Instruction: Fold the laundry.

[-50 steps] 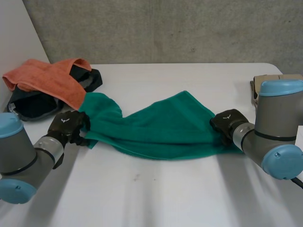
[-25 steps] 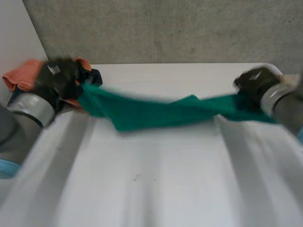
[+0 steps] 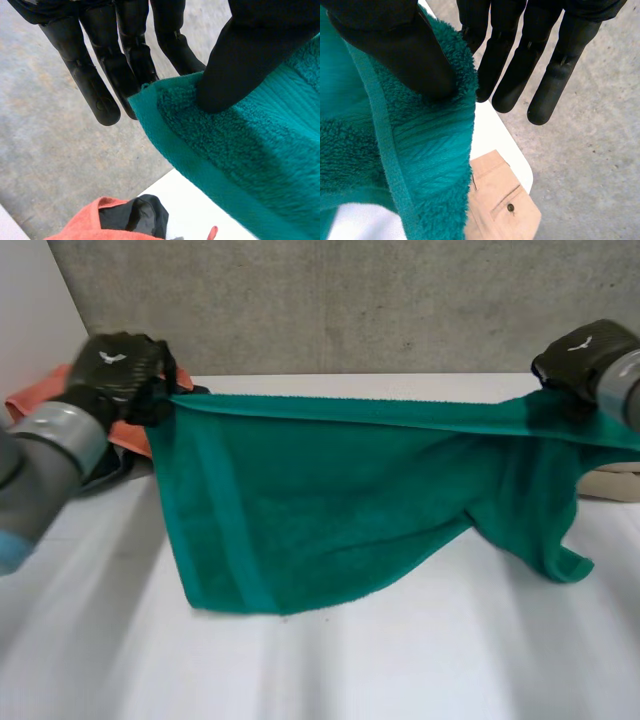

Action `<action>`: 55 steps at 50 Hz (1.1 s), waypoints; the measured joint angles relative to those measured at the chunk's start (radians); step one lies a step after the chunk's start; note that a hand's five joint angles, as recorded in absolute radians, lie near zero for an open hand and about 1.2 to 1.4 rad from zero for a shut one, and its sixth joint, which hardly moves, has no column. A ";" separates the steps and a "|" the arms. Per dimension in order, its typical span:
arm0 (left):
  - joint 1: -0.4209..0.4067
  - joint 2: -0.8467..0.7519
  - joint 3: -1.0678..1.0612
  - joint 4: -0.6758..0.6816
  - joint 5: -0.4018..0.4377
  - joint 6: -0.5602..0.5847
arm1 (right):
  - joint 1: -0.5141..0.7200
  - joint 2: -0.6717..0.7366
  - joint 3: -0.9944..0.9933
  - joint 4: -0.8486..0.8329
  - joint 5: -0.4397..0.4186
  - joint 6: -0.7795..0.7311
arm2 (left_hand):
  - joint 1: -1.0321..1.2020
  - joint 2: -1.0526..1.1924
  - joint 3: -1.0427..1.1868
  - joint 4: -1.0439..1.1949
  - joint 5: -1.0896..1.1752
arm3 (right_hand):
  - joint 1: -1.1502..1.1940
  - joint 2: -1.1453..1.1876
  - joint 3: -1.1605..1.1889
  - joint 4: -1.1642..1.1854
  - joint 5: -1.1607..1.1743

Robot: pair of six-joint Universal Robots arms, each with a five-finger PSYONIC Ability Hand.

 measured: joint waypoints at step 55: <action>-0.110 -0.006 -0.305 0.474 -0.077 -0.046 | -0.097 0.104 0.169 -0.093 -0.061 0.328 | 0.000 0.001 0.001 0.000 0.000 | -0.863 -0.925 -0.938 -0.942 -0.948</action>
